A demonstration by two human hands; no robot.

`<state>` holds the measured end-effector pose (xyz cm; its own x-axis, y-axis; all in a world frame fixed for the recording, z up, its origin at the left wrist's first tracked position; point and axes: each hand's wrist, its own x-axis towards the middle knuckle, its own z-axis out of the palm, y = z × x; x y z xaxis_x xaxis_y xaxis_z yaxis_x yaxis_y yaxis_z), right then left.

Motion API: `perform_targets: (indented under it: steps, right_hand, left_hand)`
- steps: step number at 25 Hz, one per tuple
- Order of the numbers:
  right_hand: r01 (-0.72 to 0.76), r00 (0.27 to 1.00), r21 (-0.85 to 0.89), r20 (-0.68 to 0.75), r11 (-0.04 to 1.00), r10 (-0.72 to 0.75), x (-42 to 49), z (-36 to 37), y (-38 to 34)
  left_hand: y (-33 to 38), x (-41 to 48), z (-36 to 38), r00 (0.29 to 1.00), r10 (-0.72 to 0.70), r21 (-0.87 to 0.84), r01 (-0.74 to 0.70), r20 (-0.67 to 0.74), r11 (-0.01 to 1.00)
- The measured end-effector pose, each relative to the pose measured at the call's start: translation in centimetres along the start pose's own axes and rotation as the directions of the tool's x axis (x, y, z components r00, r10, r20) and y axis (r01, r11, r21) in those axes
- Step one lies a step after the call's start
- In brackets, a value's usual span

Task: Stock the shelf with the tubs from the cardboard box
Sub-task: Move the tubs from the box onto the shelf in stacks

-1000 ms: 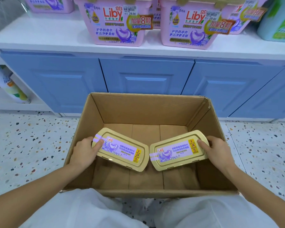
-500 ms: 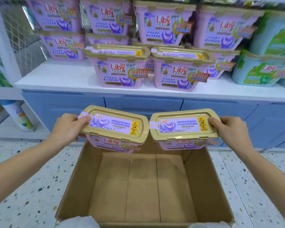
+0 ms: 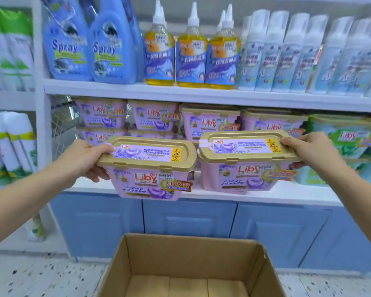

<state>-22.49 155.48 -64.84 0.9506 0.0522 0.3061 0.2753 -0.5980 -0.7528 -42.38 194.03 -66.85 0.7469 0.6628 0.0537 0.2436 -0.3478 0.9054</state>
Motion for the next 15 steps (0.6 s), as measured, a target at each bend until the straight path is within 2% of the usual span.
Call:
perform_targets:
  steps: [7,15]
  right_hand:
    - [-0.009,0.999,0.034,-0.037,0.999,0.01,4.9,-0.4,-3.4]
    - [-0.093,0.995,0.028,-0.031,0.995,0.094,7.4,0.4,-3.0]
  left_hand:
    - [6.6,3.2,-0.3,0.997,0.061,-0.034,-0.063,-0.053,0.997]
    - [6.9,7.0,2.7,0.995,0.011,-0.038,-0.015,-0.101,0.999]
